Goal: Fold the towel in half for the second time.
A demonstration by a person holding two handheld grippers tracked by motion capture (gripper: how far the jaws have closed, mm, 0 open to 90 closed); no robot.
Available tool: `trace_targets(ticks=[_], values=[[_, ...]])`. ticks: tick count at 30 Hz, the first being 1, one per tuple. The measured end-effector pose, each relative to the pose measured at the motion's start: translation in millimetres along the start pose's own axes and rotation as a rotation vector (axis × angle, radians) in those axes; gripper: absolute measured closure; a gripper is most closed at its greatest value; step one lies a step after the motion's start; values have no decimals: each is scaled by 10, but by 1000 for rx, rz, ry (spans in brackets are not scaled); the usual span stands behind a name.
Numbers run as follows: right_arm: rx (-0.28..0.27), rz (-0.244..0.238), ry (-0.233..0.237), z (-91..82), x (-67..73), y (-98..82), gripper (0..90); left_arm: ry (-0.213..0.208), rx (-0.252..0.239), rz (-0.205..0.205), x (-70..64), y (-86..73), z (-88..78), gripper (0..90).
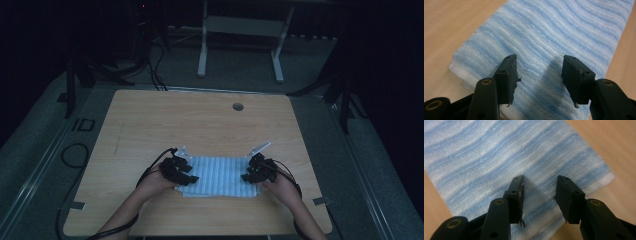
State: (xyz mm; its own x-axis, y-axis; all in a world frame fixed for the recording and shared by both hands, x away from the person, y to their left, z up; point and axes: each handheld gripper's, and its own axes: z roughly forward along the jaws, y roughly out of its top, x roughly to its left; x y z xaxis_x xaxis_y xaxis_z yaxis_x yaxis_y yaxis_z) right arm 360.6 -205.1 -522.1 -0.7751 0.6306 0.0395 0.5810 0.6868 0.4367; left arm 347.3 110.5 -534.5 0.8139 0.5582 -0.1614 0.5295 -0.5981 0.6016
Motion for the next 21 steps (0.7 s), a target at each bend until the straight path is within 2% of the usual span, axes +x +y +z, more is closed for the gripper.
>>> trace_targets(ticks=[4, 8, 10, 12, 16, 18, 21], values=[[-21, 14, 2, 94, -50, 159, 563, 18, -5, -24, 128, -4, -29, 460], [-40, 9, 3, 144, -66, 231, 549, 30, -18, -43, 209, -9, -51, 460], [-43, -3, -7, 130, -45, 248, 502, 36, -30, -39, 188, -5, -84, 459], [-59, -36, -15, 68, 5, 226, 491, 39, -46, -28, 148, -8, -132, 459], [-80, -62, -24, -81, 54, 133, 482, 37, -73, -17, 70, -41, -244, 441], [-91, -54, -48, -151, 17, 73, 469, 42, -88, -18, 51, -69, -284, 434], [-120, -8, -31, -229, -82, -36, 373, 43, -121, -37, 18, -142, -340, 387]])
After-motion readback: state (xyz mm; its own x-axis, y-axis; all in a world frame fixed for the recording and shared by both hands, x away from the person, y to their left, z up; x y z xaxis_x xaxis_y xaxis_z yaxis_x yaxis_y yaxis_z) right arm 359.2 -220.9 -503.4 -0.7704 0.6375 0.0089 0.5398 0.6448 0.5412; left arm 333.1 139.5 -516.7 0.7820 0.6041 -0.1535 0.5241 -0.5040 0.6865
